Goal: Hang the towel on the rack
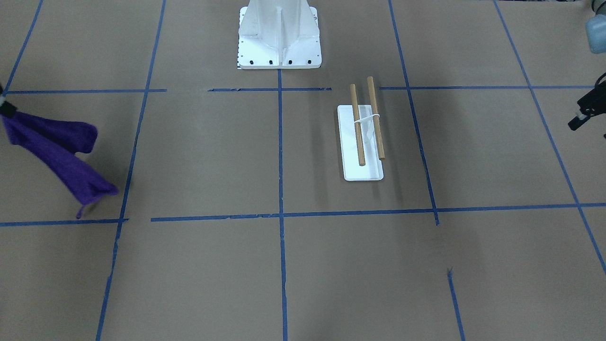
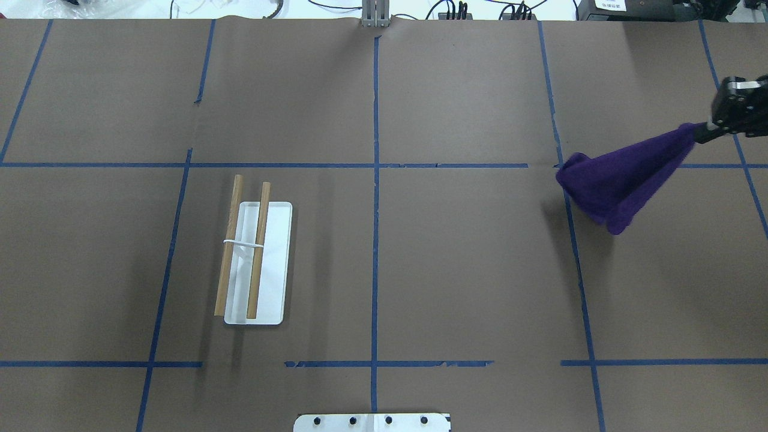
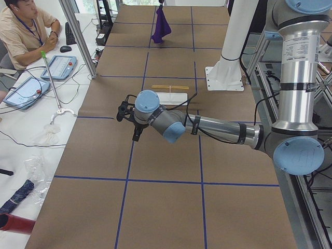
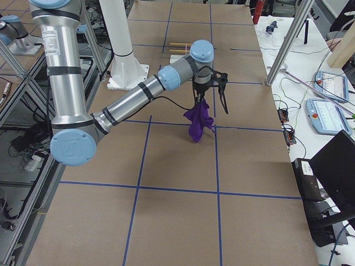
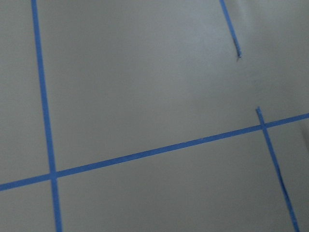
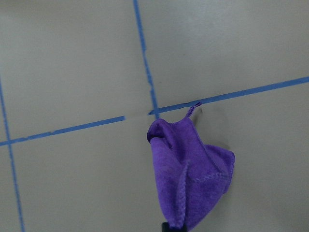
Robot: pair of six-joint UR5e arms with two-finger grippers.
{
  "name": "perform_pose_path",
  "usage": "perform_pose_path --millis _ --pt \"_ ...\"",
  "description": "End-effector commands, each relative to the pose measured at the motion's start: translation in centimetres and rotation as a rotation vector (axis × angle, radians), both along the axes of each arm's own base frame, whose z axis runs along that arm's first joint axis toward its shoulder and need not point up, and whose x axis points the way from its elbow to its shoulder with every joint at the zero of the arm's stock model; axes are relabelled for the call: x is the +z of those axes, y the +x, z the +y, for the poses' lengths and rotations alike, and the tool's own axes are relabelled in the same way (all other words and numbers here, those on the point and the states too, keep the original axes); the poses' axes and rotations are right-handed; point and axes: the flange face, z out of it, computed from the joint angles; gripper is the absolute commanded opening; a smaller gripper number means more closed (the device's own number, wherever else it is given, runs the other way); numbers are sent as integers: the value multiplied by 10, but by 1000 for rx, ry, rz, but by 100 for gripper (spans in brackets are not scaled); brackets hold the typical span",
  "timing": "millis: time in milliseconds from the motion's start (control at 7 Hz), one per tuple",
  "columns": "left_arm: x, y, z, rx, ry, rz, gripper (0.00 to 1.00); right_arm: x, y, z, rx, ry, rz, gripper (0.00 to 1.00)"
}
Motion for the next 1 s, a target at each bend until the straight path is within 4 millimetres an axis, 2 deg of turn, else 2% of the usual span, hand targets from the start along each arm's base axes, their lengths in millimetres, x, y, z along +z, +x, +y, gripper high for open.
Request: perform_pose_path --millis 0,143,286,429,571,857 --pt "-105 121 -22 17 -201 207 94 -137 -102 16 26 -127 -125 0" --pt "-162 175 -31 20 -290 272 94 -166 -138 30 34 -142 -137 0" --pt "-207 232 -24 41 -417 325 94 -197 -178 42 43 -166 -153 0" --pt "-245 265 -23 57 -500 366 94 -221 -208 56 47 -149 -164 0" --pt "-268 290 -20 29 -573 392 94 -232 -232 63 41 -87 -202 0" --pt "-295 310 -17 1 -659 391 94 -240 -256 65 30 -42 -247 0"
